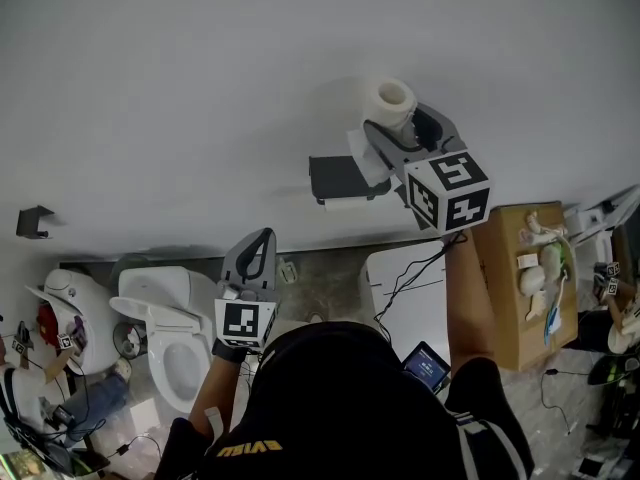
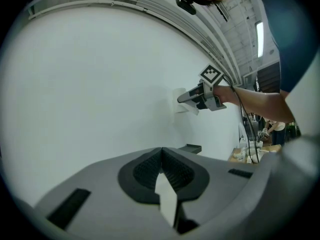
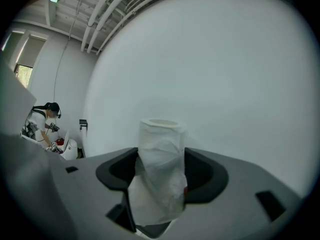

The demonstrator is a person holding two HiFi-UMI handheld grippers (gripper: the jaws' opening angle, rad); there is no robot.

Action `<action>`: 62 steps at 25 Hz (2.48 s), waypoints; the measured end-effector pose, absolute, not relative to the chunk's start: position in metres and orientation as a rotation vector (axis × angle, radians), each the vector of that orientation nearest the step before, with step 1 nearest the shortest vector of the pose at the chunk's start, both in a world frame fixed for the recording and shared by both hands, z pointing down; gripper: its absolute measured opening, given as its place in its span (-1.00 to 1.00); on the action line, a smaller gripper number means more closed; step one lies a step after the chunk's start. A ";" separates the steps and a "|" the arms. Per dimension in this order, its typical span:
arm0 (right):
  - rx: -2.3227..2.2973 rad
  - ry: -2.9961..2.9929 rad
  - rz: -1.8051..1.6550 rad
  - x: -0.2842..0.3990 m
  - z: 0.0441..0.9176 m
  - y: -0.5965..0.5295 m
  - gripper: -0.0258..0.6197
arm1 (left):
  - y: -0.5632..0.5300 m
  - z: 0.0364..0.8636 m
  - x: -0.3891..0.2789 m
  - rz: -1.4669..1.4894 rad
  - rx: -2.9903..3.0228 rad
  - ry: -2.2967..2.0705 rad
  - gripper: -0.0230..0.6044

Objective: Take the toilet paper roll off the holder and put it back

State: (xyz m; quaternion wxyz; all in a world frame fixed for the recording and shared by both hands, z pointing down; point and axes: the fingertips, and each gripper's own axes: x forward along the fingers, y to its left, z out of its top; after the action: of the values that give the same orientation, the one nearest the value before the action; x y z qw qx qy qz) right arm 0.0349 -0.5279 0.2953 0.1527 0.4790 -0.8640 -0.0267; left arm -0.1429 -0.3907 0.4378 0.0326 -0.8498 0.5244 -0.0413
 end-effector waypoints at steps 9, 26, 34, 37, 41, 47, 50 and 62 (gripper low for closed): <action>1.387 -2.494 -0.115 0.035 0.263 -0.533 -0.07 | -0.391 0.440 -0.141 -0.128 -2.628 1.605 -0.89; 1.368 -2.543 -0.190 0.028 0.216 -0.535 -0.08 | -0.394 0.432 -0.140 -0.098 -2.614 1.614 -0.89; 1.376 -2.563 -0.198 0.026 0.209 -0.540 -0.08 | -0.399 0.437 -0.139 -0.129 -2.622 1.599 -0.89; 1.391 -2.561 -0.214 0.028 0.201 -0.539 -0.08 | -0.399 0.435 -0.138 -0.126 -2.624 1.590 -0.89; 1.406 -2.559 -0.237 0.031 0.191 -0.537 -0.08 | -0.399 0.434 -0.136 -0.126 -2.629 1.580 -0.89; 1.407 -2.565 -0.260 0.031 0.182 -0.535 -0.08 | -0.398 0.433 -0.136 -0.125 -2.626 1.580 -0.89; 1.401 -2.567 -0.257 0.029 0.183 -0.538 -0.08 | -0.400 0.434 -0.136 -0.128 -2.627 1.581 -0.89; 1.390 -2.570 -0.241 0.024 0.192 -0.542 -0.08 | -0.402 0.438 -0.141 -0.135 -2.634 1.589 -0.89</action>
State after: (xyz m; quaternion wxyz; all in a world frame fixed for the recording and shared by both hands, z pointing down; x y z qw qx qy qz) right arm 0.0235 -0.5423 0.1916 0.1047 0.4714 -0.8719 -0.0817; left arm -0.1405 -0.4022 0.4380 0.0311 -0.8550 0.5159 -0.0439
